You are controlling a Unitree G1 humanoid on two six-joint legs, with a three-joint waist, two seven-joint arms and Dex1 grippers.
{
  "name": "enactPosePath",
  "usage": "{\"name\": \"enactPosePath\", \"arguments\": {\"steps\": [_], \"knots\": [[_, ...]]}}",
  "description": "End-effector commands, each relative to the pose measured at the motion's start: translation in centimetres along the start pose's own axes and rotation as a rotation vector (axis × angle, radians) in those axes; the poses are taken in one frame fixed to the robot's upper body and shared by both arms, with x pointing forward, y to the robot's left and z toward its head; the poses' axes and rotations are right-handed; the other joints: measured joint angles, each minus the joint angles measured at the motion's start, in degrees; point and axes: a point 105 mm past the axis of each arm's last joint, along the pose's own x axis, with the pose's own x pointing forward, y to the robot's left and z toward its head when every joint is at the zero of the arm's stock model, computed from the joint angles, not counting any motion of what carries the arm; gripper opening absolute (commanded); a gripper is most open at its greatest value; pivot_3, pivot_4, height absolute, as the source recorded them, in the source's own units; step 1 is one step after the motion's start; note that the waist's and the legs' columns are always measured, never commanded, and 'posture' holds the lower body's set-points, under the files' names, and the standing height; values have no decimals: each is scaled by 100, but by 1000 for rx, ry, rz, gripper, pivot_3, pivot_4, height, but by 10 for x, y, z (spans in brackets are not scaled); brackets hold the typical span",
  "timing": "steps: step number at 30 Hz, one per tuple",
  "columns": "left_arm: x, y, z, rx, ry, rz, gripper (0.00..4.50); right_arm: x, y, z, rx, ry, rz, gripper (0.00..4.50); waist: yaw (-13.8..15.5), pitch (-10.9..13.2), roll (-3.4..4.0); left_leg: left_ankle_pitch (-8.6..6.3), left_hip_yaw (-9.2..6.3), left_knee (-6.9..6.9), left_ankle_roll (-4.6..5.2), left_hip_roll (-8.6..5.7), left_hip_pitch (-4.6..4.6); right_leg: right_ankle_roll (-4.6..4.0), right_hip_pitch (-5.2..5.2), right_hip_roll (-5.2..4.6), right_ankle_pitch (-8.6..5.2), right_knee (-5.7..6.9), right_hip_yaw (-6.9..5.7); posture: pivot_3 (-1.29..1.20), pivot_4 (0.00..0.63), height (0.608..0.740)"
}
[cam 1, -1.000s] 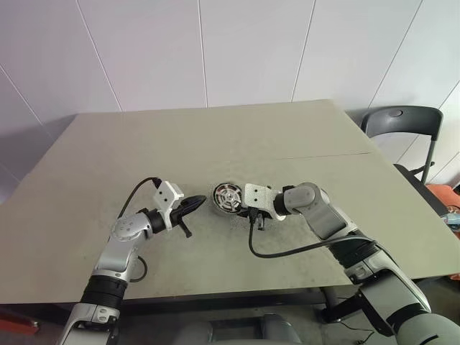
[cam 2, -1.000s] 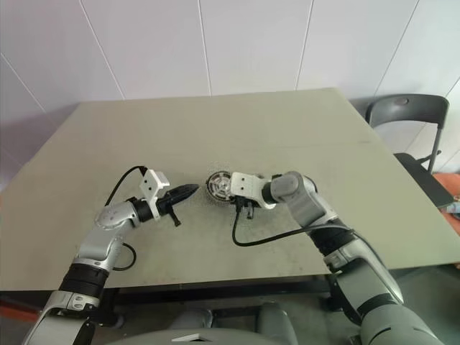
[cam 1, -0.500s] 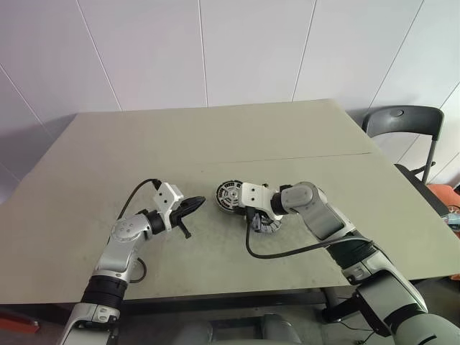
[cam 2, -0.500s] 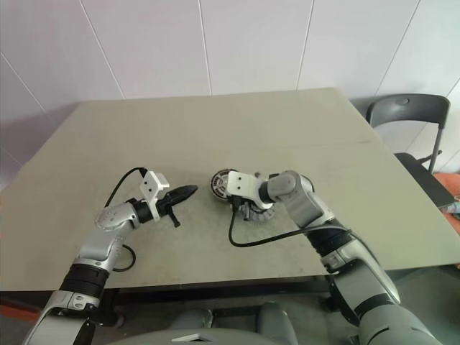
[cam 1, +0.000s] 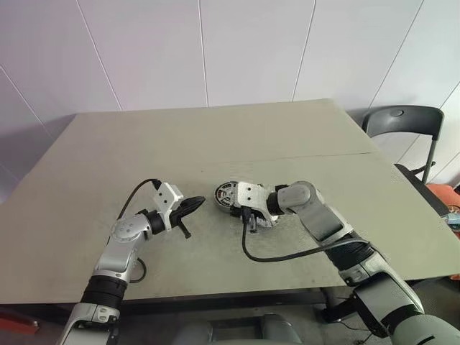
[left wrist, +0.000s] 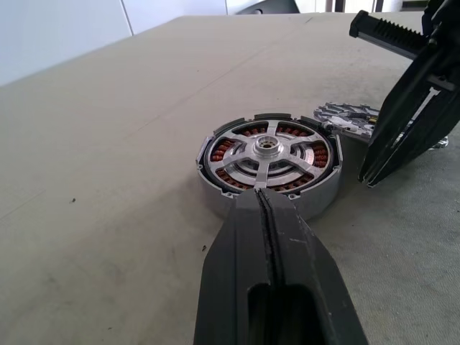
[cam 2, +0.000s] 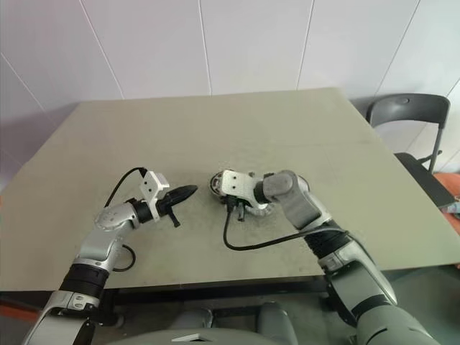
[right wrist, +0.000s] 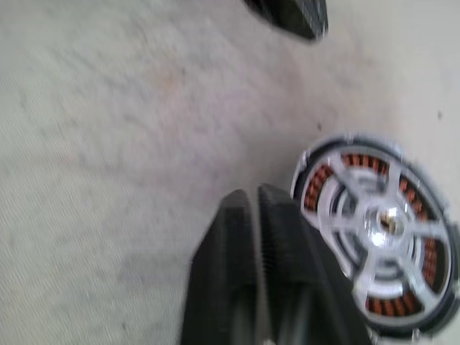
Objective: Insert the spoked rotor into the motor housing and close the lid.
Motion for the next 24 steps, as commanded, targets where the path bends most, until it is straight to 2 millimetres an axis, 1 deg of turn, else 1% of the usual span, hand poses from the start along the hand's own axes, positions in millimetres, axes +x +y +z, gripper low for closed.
{"name": "enactPosePath", "arguments": {"steps": [1,3,4,8,14,17,22,23,24], "knots": [[1,4,9,37,-23,8,0,-5,-11,14,-14,-36,-52,1536,0,0,0,0,0,1,0,0,0,0,1,0,0,0,0,0,0,740],[1,3,9,37,-23,7,0,-3,-13,13,-11,-24,-68,2226,0,0,0,0,0,1,0,0,0,0,0,0,0,0,0,0,0,740],[1,3,9,36,-24,7,0,-2,-15,9,-10,2,-82,2512,0,0,0,0,0,0,0,0,0,0,0,0,0,0,0,0,0,740],[2,3,9,35,-25,7,0,5,-17,-7,0,85,-109,2512,-4,0,0,0,2,0,0,0,1,0,0,0,0,0,0,0,0,740],[4,0,9,31,-28,2,0,14,-16,-14,-9,119,-116,2512,-18,0,0,0,2,-1,0,0,2,-1,-2,0,0,2,0,0,0,740],[4,1,8,30,-26,4,0,15,-14,-19,-17,137,-113,1909,-16,-1,0,0,2,0,-1,0,5,-2,-1,1,1,5,0,0,0,740],[3,1,5,29,-20,6,0,14,-15,-17,-26,127,-120,354,-15,-2,-1,2,4,1,-3,3,12,-5,4,3,3,8,0,0,0,740],[3,1,5,28,-20,5,0,14,-15,-16,-30,125,-119,143,-12,-2,0,4,3,1,-6,4,12,-7,6,3,4,8,0,0,0,740],[3,1,4,27,-20,4,0,14,-15,-16,-33,122,-117,143,-10,-2,0,4,3,4,-6,4,11,-9,5,5,5,8,0,0,0,740]]}}
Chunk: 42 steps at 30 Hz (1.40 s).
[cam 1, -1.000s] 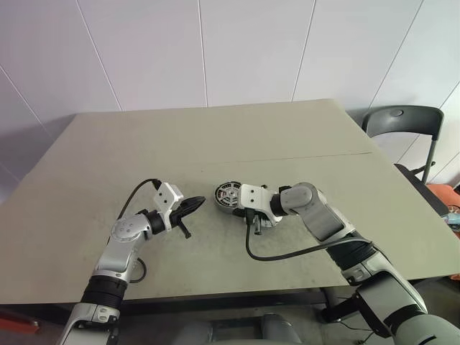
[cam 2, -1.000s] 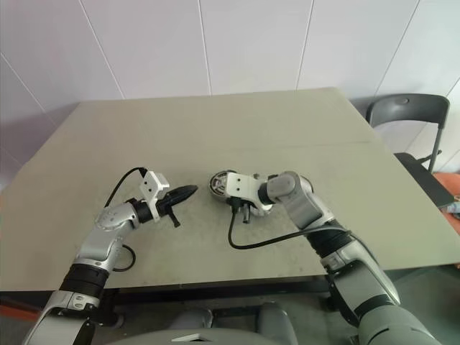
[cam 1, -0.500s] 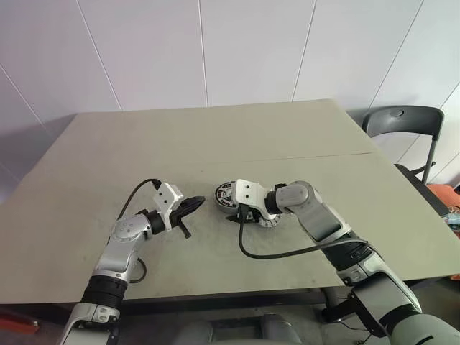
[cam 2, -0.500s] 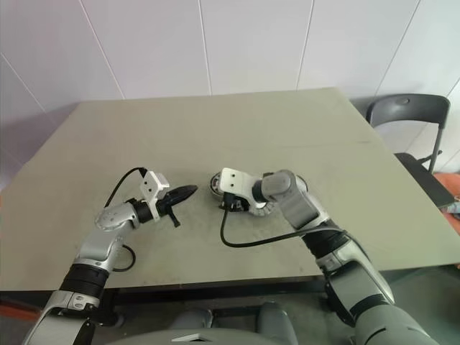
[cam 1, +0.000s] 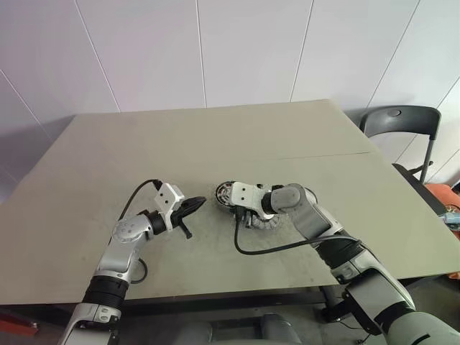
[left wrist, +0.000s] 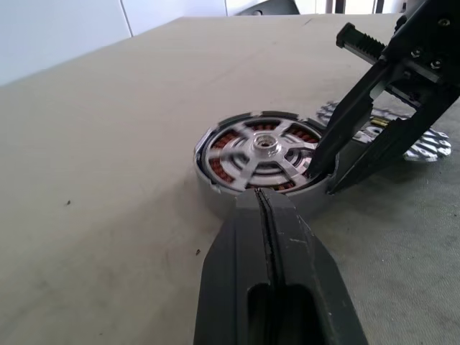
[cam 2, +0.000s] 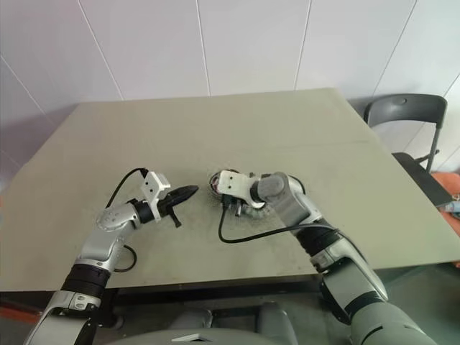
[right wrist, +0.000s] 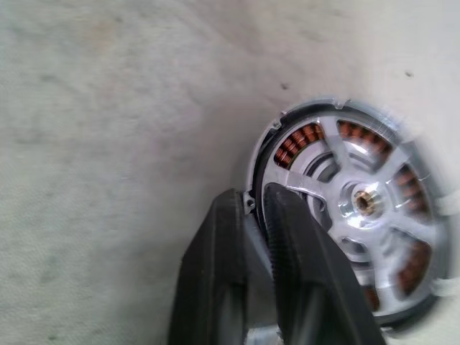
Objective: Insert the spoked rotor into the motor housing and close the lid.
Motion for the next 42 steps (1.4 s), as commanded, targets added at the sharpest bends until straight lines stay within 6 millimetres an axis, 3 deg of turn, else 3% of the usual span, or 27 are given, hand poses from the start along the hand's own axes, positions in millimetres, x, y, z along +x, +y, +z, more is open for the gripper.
{"name": "enactPosePath", "arguments": {"steps": [1,7,12,20,26,33,42], "knots": [[2,1,7,33,-26,-3,0,-2,-4,8,-24,-21,-14,143,4,-1,0,0,1,1,0,0,1,0,1,0,0,0,0,0,0,740],[1,4,4,33,-23,1,0,-6,1,18,-27,-75,31,143,4,-1,0,0,0,-4,0,0,-6,0,-7,-1,1,-5,0,0,0,740],[2,5,2,35,-24,-1,0,-23,12,30,-74,-128,154,143,6,0,0,-1,-1,-8,1,0,-13,0,-12,-2,1,-10,-1,0,0,740],[-4,-1,16,20,-69,-57,0,-49,28,22,-213,-58,361,143,3,1,-1,-1,0,-4,2,-1,-15,2,-12,-4,1,-10,-3,0,0,740],[-16,-16,24,17,-7,-164,0,-43,28,8,-336,39,413,143,2,2,0,-2,1,-6,2,4,-13,3,-13,-2,0,-8,-3,0,0,740],[-21,-23,30,9,68,-200,0,-31,33,11,-369,33,452,143,-12,2,-1,-1,6,-3,2,12,8,8,8,3,-5,-6,-3,0,0,740],[-16,-23,32,20,86,-186,0,-26,16,29,-336,-54,339,2920,-35,5,2,-2,25,-16,0,85,60,-33,30,55,5,-5,-9,0,0,740]]}}
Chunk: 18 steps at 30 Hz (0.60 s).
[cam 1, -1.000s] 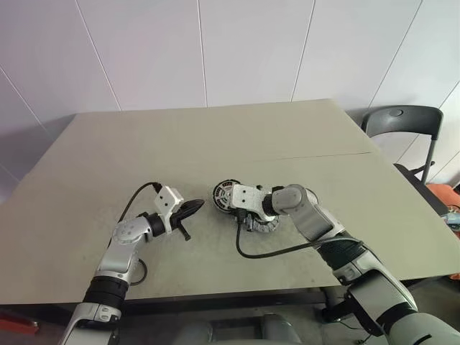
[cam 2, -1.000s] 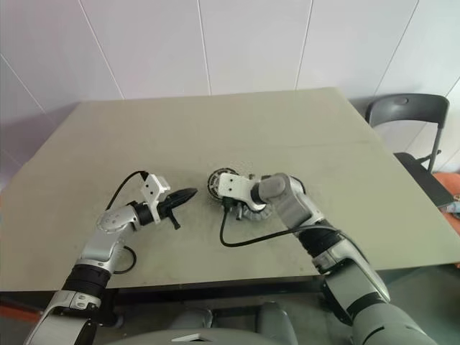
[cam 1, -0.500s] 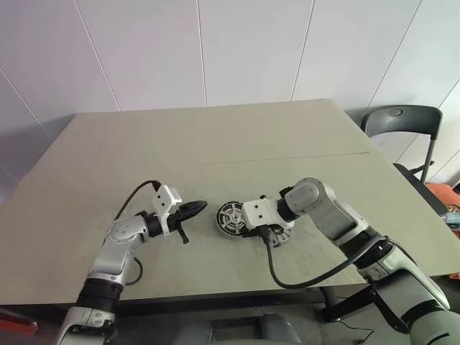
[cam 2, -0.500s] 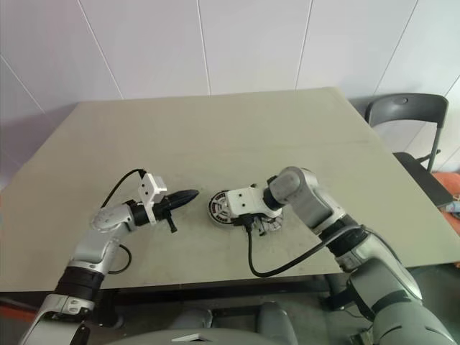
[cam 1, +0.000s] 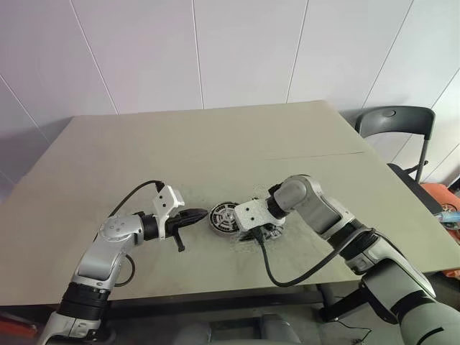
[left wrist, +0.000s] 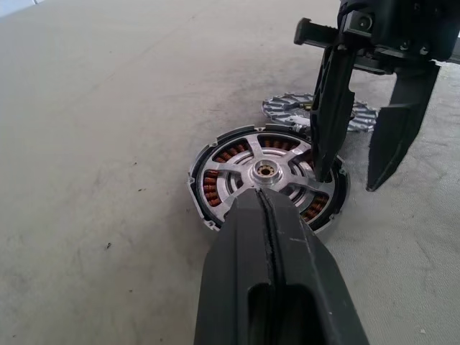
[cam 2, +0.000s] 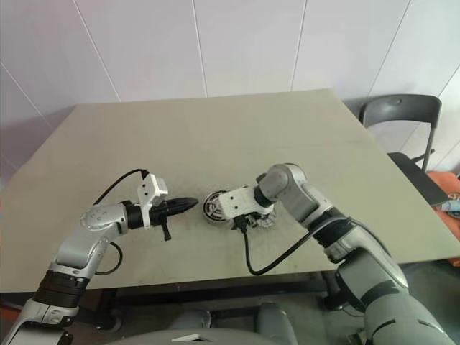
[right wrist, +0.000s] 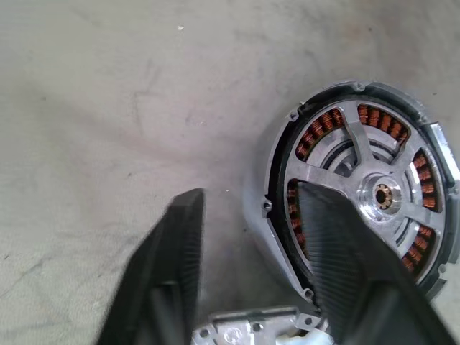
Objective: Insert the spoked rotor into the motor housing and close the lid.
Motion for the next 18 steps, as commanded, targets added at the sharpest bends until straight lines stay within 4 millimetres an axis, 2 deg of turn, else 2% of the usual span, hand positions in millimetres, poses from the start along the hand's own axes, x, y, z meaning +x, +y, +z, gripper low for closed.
{"name": "enactPosePath", "arguments": {"steps": [1,6,11,13,16,18], "knots": [[2,3,11,42,-20,6,0,-12,-16,15,9,-67,-81,2920,-3,3,4,0,1,0,0,1,4,-4,2,1,-2,2,0,0,0,740],[4,4,9,40,-20,5,0,-31,-25,33,160,-234,-140,2920,34,3,4,0,2,-1,0,0,5,-2,4,4,1,-2,0,0,0,740],[5,3,4,35,-23,6,0,-49,-29,46,584,-553,-226,2920,51,3,3,-13,2,0,-22,-2,-1,7,3,0,10,-10,0,0,0,740],[5,3,3,35,-26,6,0,-49,-19,46,790,-639,-190,2920,54,2,3,-17,3,0,-29,-2,-10,-8,-5,-1,19,-10,0,0,0,740],[6,2,2,35,-27,6,0,-41,9,36,1123,-673,-91,2920,55,1,2,-19,2,2,-31,-2,-39,-10,-31,-2,20,-13,0,0,0,740],[6,1,2,35,-28,5,0,-42,14,27,1279,-691,-90,2920,52,1,2,-19,2,8,-31,-2,-65,-10,-55,-3,22,-12,-1,0,0,740]]}}
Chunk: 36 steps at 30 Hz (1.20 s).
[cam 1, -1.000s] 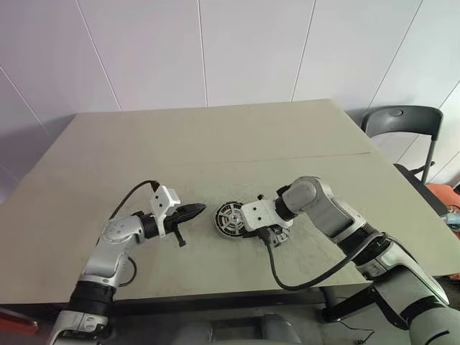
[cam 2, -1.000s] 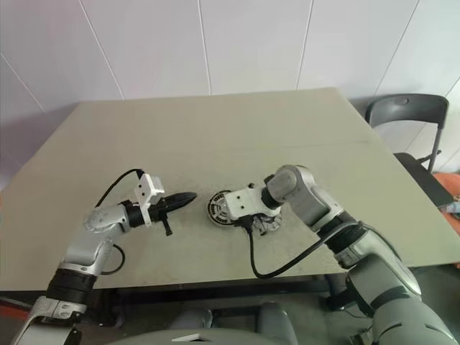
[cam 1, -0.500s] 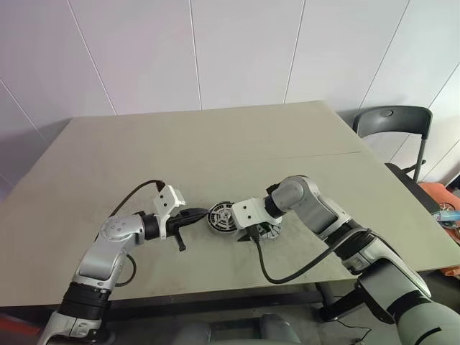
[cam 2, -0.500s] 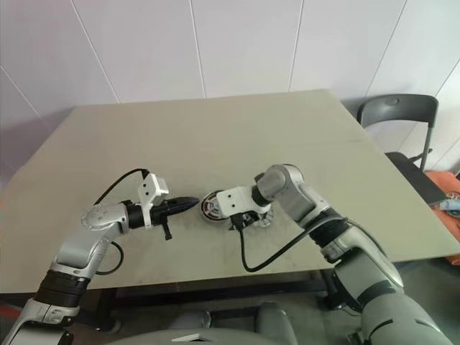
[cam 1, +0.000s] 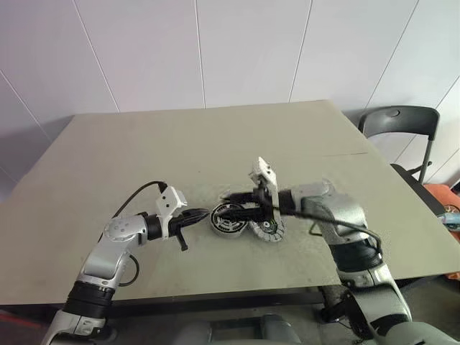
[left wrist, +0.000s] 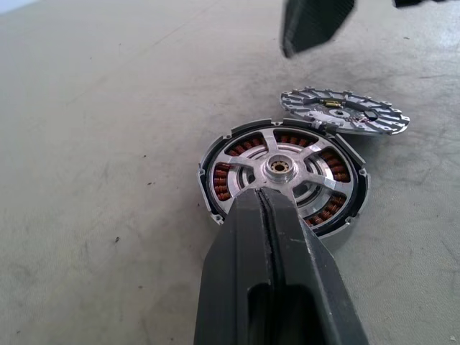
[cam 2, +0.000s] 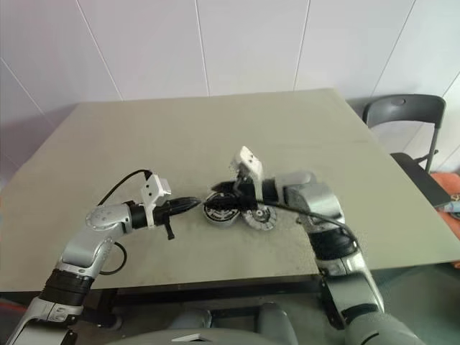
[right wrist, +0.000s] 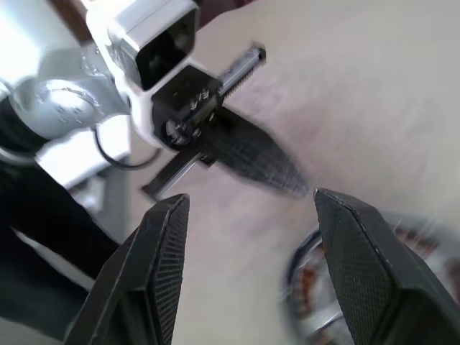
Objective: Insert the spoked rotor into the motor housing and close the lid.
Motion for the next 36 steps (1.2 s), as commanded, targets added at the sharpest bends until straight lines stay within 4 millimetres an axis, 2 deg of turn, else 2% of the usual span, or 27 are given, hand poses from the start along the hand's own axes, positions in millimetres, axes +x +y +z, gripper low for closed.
{"name": "enactPosePath", "arguments": {"steps": [1,3,5,10,14,18,21,24,27,30,34,36], "knots": [[1,0,8,35,-24,0,0,-14,3,3,243,-76,-20,2920,-20,2,3,0,1,2,0,0,-6,0,-5,-1,0,0,0,0,0,740],[2,0,8,37,-24,2,0,-18,3,5,380,-134,11,2920,-30,2,4,0,11,2,0,1,-5,-3,-10,-1,3,3,5,0,0,740],[3,0,10,39,-25,2,0,-19,4,1,447,-161,43,2920,-16,2,5,0,7,2,0,4,-1,-2,-7,2,2,7,2,0,0,740],[3,1,12,44,-27,4,0,-21,1,-23,578,-136,36,2920,-22,3,6,0,5,2,0,3,0,-1,1,2,1,-1,-3,0,0,740],[3,2,10,42,-23,9,0,-24,8,-43,656,-74,55,2920,-21,4,8,0,6,0,2,1,-7,0,2,-1,2,-22,-2,0,0,740],[3,2,8,38,-22,14,0,-32,-7,-53,767,-82,-44,2920,-46,4,7,-1,7,-2,3,7,-6,-1,9,-1,2,-35,-2,0,0,740],[2,1,4,33,-19,18,0,-36,-10,-58,809,-78,-84,2920,-25,4,8,0,7,1,4,7,-4,8,15,4,-4,-37,-2,0,0,740],[3,0,2,32,-19,20,0,-38,-24,-65,868,-121,-220,2920,-20,3,7,-1,6,0,5,7,-6,23,18,3,-5,-46,-2,0,0,740],[3,0,2,31,-19,22,0,-49,-53,-66,974,-237,-418,2920,-37,2,8,-2,7,-2,8,7,-5,38,22,3,5,-57,0,0,0,740],[3,0,2,31,-18,24,0,-53,-57,-59,995,-286,-447,2920,-27,1,16,0,12,10,11,7,8,50,51,6,16,-72,3,0,0,740],[4,0,1,34,-16,26,0,-55,-63,-28,998,-444,-426,2920,-23,24,52,-1,18,12,15,10,82,36,147,1,3,-103,-1,0,0,740],[4,1,1,35,-14,26,0,-57,-68,-15,997,-514,-430,2920,-51,39,78,-2,21,9,15,18,81,38,160,4,3,-134,-6,0,0,740]]}}
